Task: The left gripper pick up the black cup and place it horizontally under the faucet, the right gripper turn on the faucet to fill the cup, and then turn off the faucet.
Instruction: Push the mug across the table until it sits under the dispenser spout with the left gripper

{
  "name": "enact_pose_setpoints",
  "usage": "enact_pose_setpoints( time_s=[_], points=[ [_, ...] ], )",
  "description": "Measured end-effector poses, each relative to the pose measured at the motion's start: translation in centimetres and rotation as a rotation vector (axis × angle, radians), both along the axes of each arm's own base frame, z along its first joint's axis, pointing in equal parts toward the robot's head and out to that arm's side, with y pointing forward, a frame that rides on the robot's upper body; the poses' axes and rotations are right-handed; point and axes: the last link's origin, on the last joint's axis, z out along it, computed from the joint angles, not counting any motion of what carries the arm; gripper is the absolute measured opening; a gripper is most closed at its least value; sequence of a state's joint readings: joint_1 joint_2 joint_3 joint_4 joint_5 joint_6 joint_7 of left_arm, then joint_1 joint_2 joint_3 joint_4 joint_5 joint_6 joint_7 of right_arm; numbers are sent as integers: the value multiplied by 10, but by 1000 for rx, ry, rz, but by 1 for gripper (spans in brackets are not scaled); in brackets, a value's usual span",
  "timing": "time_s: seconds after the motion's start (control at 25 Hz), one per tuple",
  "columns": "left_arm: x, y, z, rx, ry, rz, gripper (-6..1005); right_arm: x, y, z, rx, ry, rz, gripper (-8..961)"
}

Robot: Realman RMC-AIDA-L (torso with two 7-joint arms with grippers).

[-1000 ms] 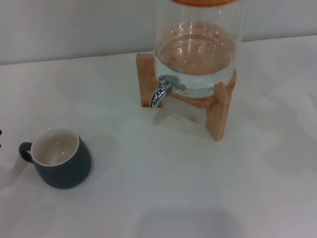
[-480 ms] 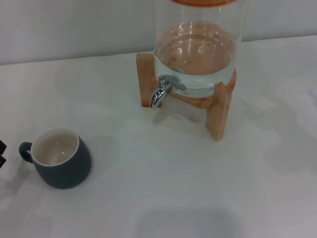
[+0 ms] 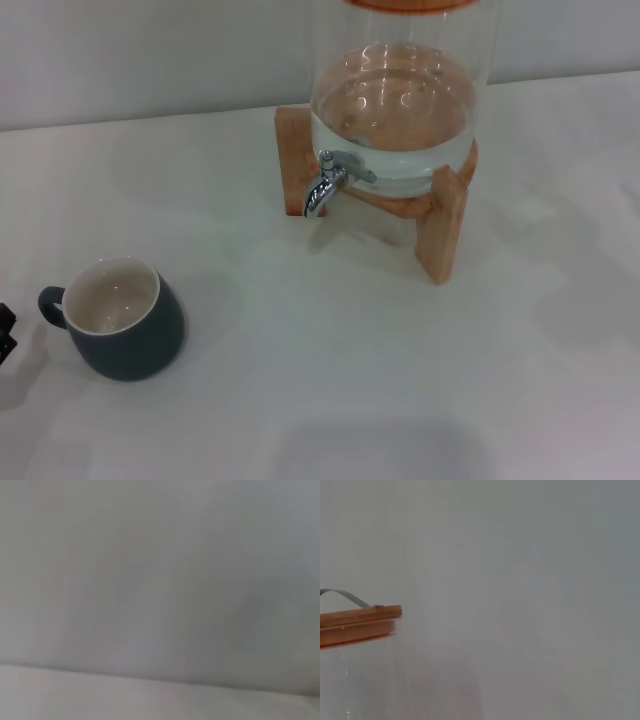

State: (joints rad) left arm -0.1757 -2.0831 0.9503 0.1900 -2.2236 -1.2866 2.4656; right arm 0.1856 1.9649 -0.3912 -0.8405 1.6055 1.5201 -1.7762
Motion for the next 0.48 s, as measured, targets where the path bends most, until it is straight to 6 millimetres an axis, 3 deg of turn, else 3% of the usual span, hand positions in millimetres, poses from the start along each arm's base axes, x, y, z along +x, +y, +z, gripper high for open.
enact_pose_setpoints(
  time_s=[0.48],
  points=[
    [5,18,-14,-93,58,-7,820,-2,2,0,1,2,7,604]
  ],
)
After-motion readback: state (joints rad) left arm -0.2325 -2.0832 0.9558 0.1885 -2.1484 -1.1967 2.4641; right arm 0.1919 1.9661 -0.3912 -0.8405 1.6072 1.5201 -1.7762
